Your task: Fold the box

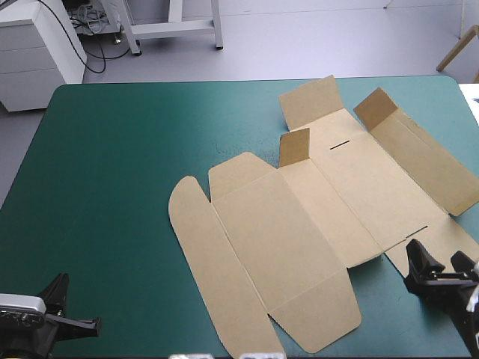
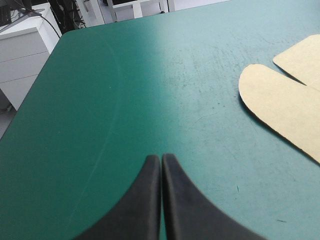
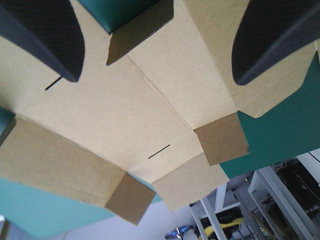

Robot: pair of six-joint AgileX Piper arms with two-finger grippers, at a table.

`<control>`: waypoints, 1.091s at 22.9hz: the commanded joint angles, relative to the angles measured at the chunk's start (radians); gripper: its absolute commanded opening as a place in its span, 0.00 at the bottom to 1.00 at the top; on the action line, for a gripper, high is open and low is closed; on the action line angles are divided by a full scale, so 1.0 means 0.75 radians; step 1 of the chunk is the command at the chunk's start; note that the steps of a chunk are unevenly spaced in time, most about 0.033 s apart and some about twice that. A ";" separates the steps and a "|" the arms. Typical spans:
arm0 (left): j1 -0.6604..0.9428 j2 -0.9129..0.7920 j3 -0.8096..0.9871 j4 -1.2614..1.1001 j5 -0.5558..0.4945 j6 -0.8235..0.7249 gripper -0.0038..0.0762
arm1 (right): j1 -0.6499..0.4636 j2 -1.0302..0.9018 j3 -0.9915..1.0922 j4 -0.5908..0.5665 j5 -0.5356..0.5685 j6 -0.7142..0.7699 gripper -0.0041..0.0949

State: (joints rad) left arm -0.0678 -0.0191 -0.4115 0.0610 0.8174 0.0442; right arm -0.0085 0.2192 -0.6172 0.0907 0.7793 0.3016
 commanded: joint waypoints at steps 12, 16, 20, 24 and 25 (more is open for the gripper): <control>-0.002 -0.017 -0.025 0.000 -0.099 -0.013 0.04 | 0.002 0.794 -0.076 0.273 -0.093 0.479 0.79; -0.002 -0.017 -0.025 0.000 -0.099 -0.013 0.04 | 0.002 0.868 -0.076 0.273 -0.035 0.600 0.79; -0.002 -0.017 -0.025 0.000 -0.099 -0.013 0.04 | 0.002 0.959 -0.076 0.273 -0.017 0.774 0.79; -0.002 -0.017 -0.025 0.000 -0.099 -0.013 0.04 | 0.002 1.045 -0.076 0.268 -0.019 0.767 0.79; -0.002 -0.017 -0.025 0.000 -0.099 -0.013 0.04 | 0.000 1.058 -0.076 0.268 -0.019 0.761 0.79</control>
State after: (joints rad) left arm -0.0678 -0.0191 -0.4115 0.0618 0.8164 0.0442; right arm -0.0085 0.9946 -0.6409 0.2828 0.7975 0.8810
